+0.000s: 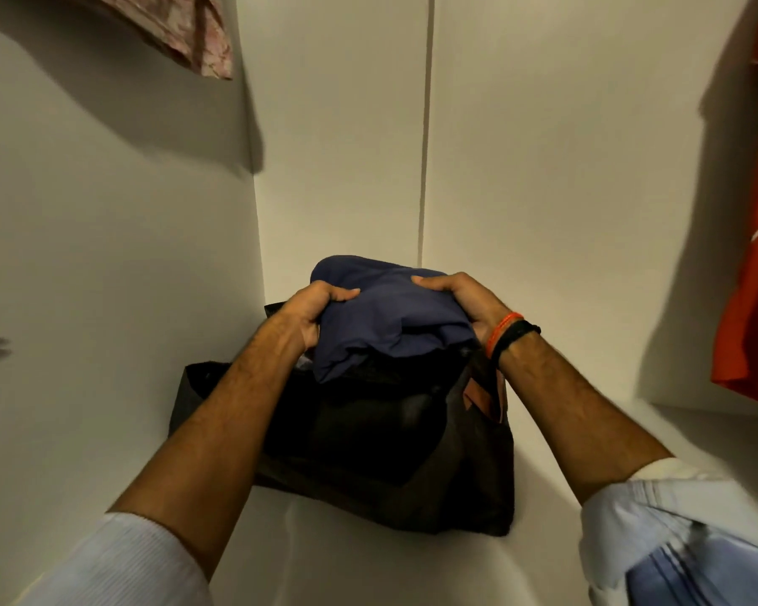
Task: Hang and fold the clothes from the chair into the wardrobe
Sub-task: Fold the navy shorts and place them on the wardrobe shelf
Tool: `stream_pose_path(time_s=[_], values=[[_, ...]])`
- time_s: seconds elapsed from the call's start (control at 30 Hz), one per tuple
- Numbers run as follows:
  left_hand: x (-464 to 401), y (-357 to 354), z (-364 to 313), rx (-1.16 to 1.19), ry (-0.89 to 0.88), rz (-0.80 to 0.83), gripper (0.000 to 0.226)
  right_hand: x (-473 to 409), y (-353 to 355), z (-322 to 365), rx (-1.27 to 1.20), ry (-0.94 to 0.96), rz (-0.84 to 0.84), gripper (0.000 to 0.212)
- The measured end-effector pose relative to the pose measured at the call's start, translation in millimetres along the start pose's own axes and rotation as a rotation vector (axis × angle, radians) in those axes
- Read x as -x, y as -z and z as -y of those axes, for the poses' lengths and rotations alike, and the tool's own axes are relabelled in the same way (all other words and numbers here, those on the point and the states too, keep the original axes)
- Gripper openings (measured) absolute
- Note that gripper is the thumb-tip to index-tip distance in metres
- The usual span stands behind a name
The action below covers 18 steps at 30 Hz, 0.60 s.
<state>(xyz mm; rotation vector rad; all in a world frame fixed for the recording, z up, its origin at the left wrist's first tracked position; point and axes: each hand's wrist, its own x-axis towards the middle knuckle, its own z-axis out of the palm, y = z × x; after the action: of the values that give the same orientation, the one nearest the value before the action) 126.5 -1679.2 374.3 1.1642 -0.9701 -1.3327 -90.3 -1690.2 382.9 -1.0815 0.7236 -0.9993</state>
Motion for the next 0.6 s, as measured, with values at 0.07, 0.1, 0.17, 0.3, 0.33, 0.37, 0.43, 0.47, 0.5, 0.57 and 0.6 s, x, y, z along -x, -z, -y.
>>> stream_pose_path(time_s=[0.07,0.1,0.17,0.3,0.33,0.37,0.43,0.47,0.5,0.57,0.6], values=[[-14.6,7.8,1.0,-0.085,0.030,0.046,0.026,-12.8,1.0,-7.5,0.024,-0.036,-0.033,0.040],[-20.9,12.8,2.6,-0.123,0.051,0.065,0.022,-17.4,-0.1,-13.1,0.044,-0.047,-0.041,0.042],[-27.8,23.1,6.7,-0.189,0.090,0.067,0.015,-21.2,-0.8,-25.2,0.109,-0.070,-0.072,0.039],[-46.7,45.7,20.0,-0.387,0.188,0.059,0.035,-33.1,-2.7,-55.8,0.217,-0.187,-0.116,0.034],[-48.7,46.7,24.2,-0.458,0.216,0.046,0.044,-35.1,-2.5,-61.2,0.251,-0.226,-0.110,0.029],[-49.7,48.0,32.2,-0.510,0.250,0.054,0.044,-36.0,-3.1,-69.7,0.276,-0.265,-0.119,0.025],[-50.7,46.5,46.4,-0.599,0.284,0.052,0.035,-36.3,-2.5,-81.3,0.319,-0.315,-0.148,0.021],[-52.5,45.6,53.4,-0.620,0.295,0.055,0.038,-35.7,-1.7,-86.2,0.339,-0.338,-0.153,0.020],[-53.0,43.5,59.1,-0.633,0.304,0.070,0.046,-33.8,-1.2,-90.5,0.351,-0.353,-0.160,0.020],[-52.7,36.9,67.3,-0.584,0.300,0.087,0.046,-29.4,2.6,-94.8,0.340,-0.333,-0.209,0.020],[-52.3,30.7,70.9,-0.520,0.293,0.097,0.038,-26.7,7.8,-94.8,0.323,-0.291,-0.264,0.021]])
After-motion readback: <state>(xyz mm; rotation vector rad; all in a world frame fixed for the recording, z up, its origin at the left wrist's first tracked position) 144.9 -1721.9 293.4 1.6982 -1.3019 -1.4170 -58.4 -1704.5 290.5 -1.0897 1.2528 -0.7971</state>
